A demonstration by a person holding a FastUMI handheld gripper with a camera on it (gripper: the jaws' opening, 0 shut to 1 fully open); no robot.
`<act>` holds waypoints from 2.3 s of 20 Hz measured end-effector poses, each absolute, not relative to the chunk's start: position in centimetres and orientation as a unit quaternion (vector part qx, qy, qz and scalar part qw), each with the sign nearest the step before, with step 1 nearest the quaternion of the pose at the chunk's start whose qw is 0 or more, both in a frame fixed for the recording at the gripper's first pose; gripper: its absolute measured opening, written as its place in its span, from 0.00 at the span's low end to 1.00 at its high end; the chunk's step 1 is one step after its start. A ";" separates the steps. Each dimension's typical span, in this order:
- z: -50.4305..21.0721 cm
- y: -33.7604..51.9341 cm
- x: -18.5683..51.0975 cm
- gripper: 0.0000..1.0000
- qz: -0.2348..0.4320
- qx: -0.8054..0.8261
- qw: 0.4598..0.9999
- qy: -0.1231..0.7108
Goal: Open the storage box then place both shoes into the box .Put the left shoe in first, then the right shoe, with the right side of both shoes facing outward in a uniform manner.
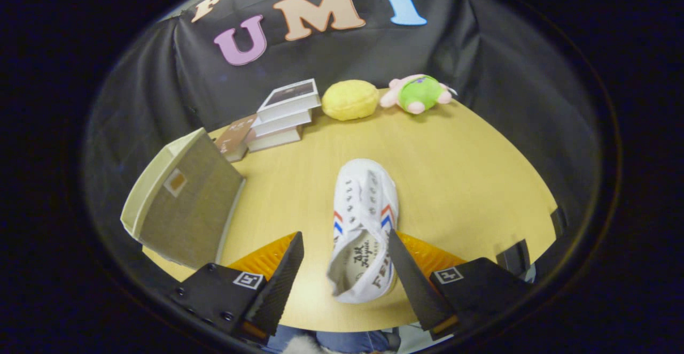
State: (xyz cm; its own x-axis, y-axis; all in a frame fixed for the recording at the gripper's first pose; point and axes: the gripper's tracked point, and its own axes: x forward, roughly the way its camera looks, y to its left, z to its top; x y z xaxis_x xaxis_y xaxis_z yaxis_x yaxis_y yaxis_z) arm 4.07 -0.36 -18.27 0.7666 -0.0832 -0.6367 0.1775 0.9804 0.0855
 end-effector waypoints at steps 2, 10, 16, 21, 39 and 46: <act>-19.1 -1.8 4.2 0.98 -0.085 0.069 0.934 0.340; -22.7 -4.7 5.1 0.61 -0.115 0.083 0.923 0.358; -22.8 -4.9 5.7 0.30 -0.117 0.134 0.915 0.363; -23.0 -5.7 5.6 0.16 -0.101 0.215 0.910 0.340; -15.3 5.5 4.8 0.09 0.047 0.490 0.818 0.297; -10.0 14.2 5.3 0.08 0.121 0.467 0.820 0.309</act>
State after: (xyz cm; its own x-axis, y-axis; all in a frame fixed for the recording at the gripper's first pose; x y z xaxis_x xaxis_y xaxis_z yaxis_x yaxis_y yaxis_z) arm 5.25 14.24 -9.96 0.7802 0.4870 -0.3927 0.0888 0.5351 0.8401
